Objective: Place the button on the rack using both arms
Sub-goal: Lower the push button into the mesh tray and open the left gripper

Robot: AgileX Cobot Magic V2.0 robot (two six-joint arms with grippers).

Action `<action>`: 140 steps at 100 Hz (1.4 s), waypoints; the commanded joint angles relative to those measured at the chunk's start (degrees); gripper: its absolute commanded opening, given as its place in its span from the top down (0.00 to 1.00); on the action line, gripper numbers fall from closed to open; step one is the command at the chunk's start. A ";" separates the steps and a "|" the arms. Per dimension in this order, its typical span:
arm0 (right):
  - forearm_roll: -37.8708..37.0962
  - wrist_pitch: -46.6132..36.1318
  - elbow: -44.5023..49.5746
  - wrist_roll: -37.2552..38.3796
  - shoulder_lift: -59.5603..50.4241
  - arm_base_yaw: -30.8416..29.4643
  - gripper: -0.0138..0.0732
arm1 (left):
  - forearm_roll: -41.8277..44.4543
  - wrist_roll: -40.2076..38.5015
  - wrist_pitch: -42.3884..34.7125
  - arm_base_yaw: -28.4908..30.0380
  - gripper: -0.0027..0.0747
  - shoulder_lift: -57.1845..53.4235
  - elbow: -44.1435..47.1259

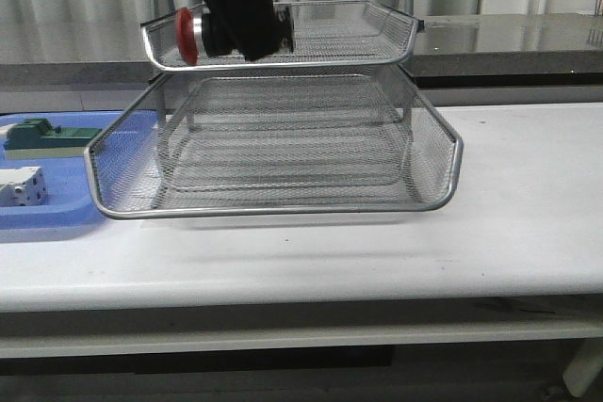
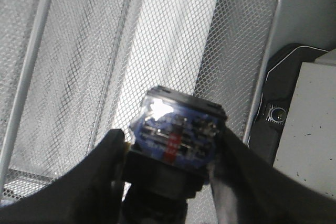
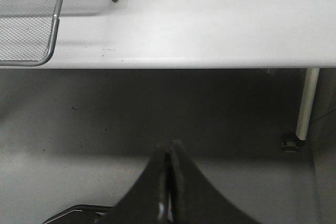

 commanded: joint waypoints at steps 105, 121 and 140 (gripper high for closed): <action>-0.78 -2.82 -2.03 -0.15 0.15 -0.06 0.92 | -1.58 -0.15 -4.21 -0.46 0.28 4.29 -1.18; -0.78 -2.82 -2.03 -0.15 0.15 -0.06 0.92 | -2.62 -0.15 -3.73 -0.46 0.28 4.29 -1.18; -0.78 -2.82 -2.03 -0.15 0.15 -0.06 0.92 | -4.75 -0.15 0.44 -0.46 0.28 4.03 -1.51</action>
